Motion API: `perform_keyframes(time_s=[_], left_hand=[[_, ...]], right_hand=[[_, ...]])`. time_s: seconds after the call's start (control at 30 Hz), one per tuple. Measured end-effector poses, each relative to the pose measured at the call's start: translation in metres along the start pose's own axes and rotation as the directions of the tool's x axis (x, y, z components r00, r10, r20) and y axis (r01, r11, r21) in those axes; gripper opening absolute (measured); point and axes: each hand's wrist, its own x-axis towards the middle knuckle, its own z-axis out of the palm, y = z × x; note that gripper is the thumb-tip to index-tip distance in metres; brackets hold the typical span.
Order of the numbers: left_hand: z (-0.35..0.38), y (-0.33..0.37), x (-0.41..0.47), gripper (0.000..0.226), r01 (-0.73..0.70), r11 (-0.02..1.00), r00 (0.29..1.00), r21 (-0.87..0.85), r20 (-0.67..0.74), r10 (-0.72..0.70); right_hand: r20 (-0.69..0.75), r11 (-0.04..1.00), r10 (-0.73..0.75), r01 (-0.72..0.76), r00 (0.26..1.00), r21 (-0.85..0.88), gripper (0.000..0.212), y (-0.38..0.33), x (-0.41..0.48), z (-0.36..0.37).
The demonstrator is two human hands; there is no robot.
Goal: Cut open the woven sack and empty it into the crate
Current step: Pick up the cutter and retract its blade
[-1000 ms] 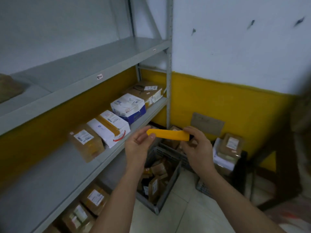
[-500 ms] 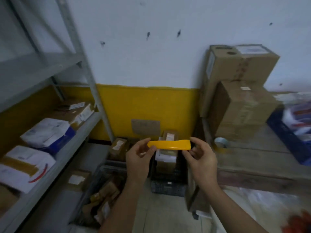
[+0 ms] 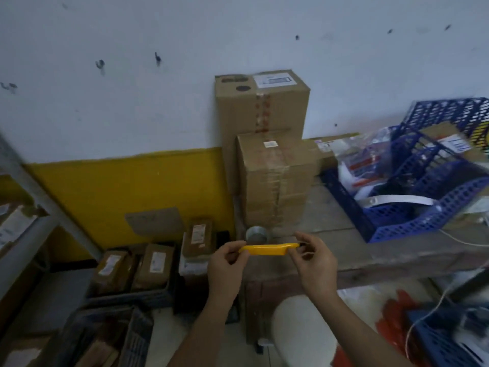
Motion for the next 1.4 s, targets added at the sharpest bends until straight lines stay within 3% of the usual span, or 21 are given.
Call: perform_keyframes(time_s=[0.17, 0.3, 0.43, 0.6, 0.67, 0.83, 0.93, 1.07, 1.13, 1.27, 1.33, 1.4], left_hand=[[0.051, -0.022, 0.025, 0.027, 0.076, 0.995, 0.993, 0.063, 0.083, -0.081], [0.074, -0.041, 0.056, 0.027, 0.291, 0.953, 0.957, -0.09, 0.04, -0.288], [0.088, -0.043, 0.077, 0.015, 0.521, 0.759, 0.841, -0.39, 0.082, -0.535], [0.088, -0.045, 0.092, 0.013, 0.617, 0.499, 0.708, -0.608, 0.153, -0.69], [0.09, -0.047, 0.093, 0.011, 0.626, 0.457, 0.682, -0.632, 0.16, -0.713], [0.109, -0.061, 0.082, 0.007, 0.613, 0.604, 0.701, -0.51, -0.001, -0.713], [0.12, -0.07, 0.077, 0.01, 0.61, 0.727, 0.735, -0.316, -0.118, -0.668], [0.126, -0.07, 0.071, 0.011, 0.659, 0.746, 0.727, -0.097, -0.17, -0.665], [0.128, -0.075, 0.072, 0.021, 0.686, 0.71, 0.693, -0.159, -0.154, -0.704], [0.135, -0.078, 0.073, 0.013, 0.687, 0.587, 0.596, -0.428, -0.129, -0.792], [0.138, -0.073, 0.069, 0.013, 0.64, 0.557, 0.598, -0.53, -0.112, -0.794], [0.14, -0.074, 0.063, 0.018, 0.597, 0.615, 0.645, -0.515, -0.148, -0.75]], right_hand=[[0.022, 0.999, 0.044, -0.043, 0.999, -0.029, 0.031, 0.03, 0.016, 0.015], [0.029, 0.984, 0.131, -0.126, 0.991, -0.127, 0.027, 0.052, 0.036, 0.015], [0.103, 0.941, 0.239, -0.203, 0.966, -0.272, 0.035, 0.066, 0.065, 0.018], [0.239, 0.932, 0.299, -0.228, 0.924, -0.283, 0.022, 0.068, 0.094, 0.023], [0.258, 0.933, 0.313, -0.245, 0.914, -0.265, 0.021, 0.076, 0.101, 0.023], [0.256, 0.913, 0.38, -0.316, 0.889, -0.257, 0.023, 0.095, 0.112, 0.021], [0.276, 0.899, 0.422, -0.358, 0.864, -0.253, 0.021, 0.103, 0.116, 0.019], [0.376, 0.883, 0.46, -0.37, 0.805, -0.289, 0.018, 0.115, 0.118, 0.019], [0.433, 0.888, 0.453, -0.35, 0.779, -0.298, 0.017, 0.118, 0.119, 0.018], [0.547, 0.922, 0.384, -0.276, 0.743, -0.273, 0.02, 0.117, 0.12, 0.015], [0.556, 0.927, 0.374, -0.285, 0.743, -0.244, 0.021, 0.117, 0.12, 0.011], [0.549, 0.925, 0.38, -0.298, 0.745, -0.236, 0.024, 0.124, 0.119, 0.008]])
